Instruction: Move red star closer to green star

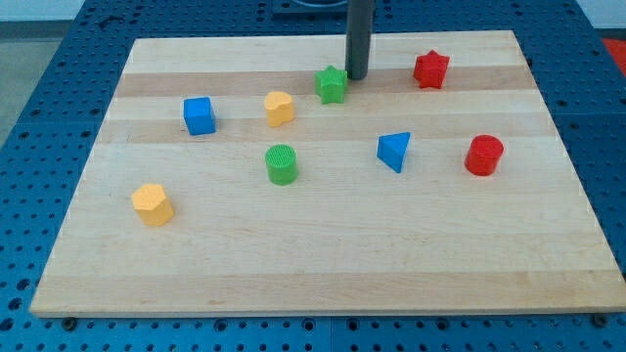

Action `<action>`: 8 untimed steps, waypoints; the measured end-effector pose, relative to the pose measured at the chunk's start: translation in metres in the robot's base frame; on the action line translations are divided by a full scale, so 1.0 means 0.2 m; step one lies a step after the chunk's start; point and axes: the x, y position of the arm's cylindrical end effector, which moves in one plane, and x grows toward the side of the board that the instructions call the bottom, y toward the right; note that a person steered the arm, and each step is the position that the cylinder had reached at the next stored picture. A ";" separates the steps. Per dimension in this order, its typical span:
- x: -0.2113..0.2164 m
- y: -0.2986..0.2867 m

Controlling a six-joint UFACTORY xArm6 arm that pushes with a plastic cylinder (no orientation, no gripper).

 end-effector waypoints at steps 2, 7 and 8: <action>0.24 -0.24; -0.44 0.66; -0.31 1.03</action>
